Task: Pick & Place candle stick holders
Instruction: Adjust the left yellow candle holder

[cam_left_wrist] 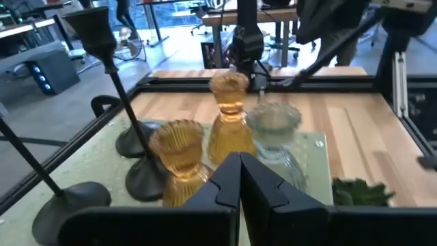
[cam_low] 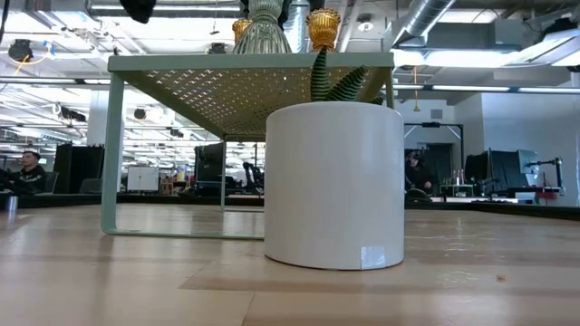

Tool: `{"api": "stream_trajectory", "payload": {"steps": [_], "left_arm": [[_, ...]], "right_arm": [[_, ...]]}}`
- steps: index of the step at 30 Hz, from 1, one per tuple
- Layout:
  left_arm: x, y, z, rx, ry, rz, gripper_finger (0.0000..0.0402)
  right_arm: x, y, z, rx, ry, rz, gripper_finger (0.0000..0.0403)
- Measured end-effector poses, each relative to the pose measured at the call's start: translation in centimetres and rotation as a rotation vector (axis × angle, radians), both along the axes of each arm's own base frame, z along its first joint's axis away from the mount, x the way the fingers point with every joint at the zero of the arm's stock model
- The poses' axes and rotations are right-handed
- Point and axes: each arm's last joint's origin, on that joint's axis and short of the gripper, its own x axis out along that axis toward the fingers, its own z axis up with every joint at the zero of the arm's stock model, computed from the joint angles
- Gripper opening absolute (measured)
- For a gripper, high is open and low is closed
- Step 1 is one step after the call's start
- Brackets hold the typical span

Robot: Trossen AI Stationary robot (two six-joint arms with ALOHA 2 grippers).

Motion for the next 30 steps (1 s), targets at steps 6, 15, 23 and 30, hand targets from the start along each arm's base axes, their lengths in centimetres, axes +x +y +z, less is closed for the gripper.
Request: {"api": "stream_trajectory", "payload": {"steps": [6, 15, 23, 30], "left_arm": [[1.1, 1.5, 0.8, -0.002, -0.038, 0.007, 0.0004], [1.7, 2.2, 3.2, 0.008, -0.06, -0.023, 0.0004], [1.5, 2.5, 3.7, 0.03, 0.045, -0.012, 0.0003], [1.7, 3.2, 4.7, 0.031, 0.055, 0.021, 0.0003]], "right_arm": [[-0.9, -0.9, 0.2, -0.012, 0.055, -0.013, 0.0], [-1.2, -1.1, 0.0, -0.046, 0.095, -0.016, 0.0], [-2.0, -1.8, -0.6, -0.07, 0.158, -0.057, 0.0], [-2.1, -1.9, -0.6, -0.081, 0.156, -0.064, 0.0]]}}
